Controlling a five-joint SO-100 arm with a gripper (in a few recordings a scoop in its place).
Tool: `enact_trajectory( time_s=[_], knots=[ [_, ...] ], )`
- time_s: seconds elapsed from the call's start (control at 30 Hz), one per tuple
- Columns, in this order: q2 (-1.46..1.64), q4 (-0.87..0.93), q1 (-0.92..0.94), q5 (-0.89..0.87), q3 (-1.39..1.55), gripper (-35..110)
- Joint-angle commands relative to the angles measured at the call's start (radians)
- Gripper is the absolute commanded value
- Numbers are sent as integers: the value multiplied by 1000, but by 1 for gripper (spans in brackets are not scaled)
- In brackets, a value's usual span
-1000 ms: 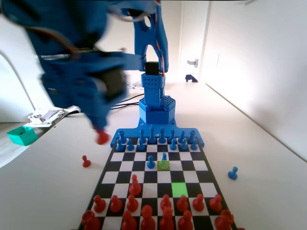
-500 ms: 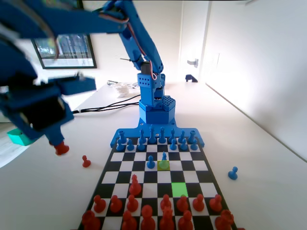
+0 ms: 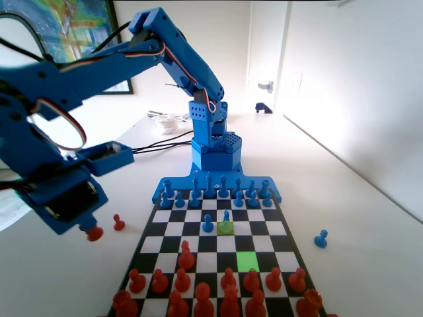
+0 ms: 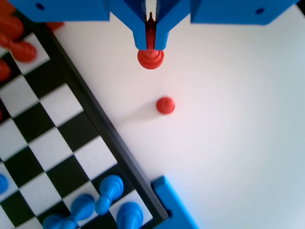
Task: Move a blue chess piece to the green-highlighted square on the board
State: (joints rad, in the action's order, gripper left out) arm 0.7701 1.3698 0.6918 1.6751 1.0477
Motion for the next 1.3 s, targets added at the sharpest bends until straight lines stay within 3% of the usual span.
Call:
enact_trajectory(
  time_s=[0.0,0.6,0.73,0.83,1.27],
  knots=[
    [37,-55,9,25,37,1],
    [112,-163,5,64,206,1],
    [120,-155,8,84,207,13],
    [129,-137,11,112,209,19],
    [265,69,9,186,140,20]
  ],
)
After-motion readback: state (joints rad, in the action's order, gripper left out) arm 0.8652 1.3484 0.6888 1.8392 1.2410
